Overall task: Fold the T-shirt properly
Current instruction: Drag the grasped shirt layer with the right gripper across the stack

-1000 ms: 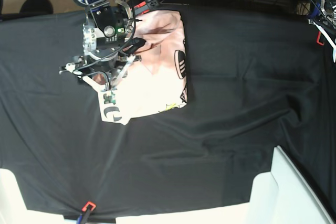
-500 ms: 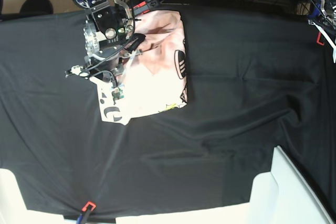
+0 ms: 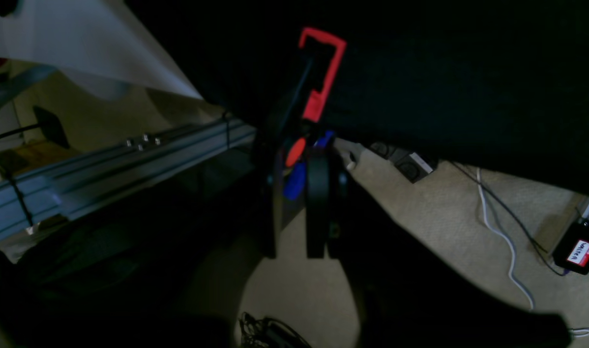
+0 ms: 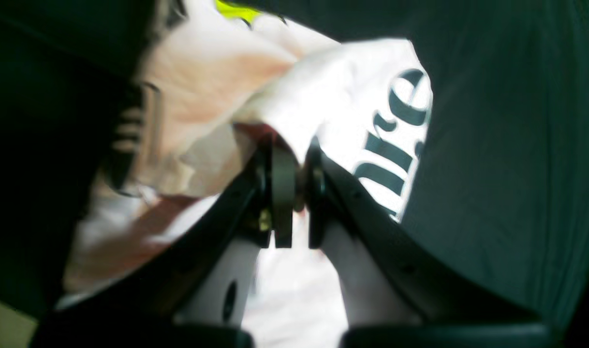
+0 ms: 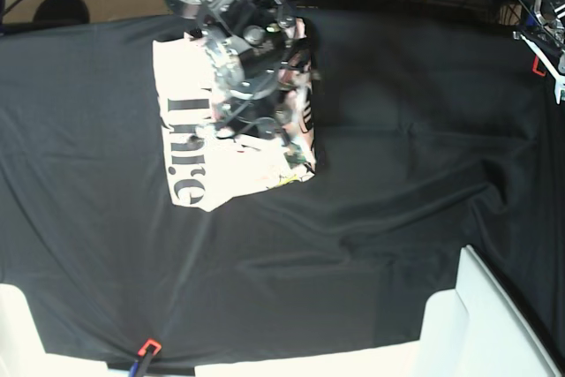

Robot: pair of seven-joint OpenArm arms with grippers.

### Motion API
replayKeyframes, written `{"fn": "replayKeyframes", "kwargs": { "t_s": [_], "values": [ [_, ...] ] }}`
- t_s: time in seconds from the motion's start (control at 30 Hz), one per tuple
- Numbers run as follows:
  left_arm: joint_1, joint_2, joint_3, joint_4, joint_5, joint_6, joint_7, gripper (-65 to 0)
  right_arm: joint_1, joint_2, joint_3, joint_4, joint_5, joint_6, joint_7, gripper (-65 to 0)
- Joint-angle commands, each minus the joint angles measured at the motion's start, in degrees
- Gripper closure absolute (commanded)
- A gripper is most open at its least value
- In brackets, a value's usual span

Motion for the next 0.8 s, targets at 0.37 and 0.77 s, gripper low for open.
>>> {"fn": "replayKeyframes", "kwargs": {
  "t_s": [0.37, 0.77],
  "values": [
    [0.1, -1.1, -0.3, 0.7, 0.3, 0.3, -0.3, -7.7, 4.0, -2.8, -3.8, -1.5, -0.5, -0.1, 1.2, -0.3],
    [0.2, -1.0, -0.3, 0.6, 0.3, 0.3, -0.3, -7.7, 11.9, -2.8, -5.1, -8.1, 11.2, -0.2, 1.5, -0.3]
  ]
}}
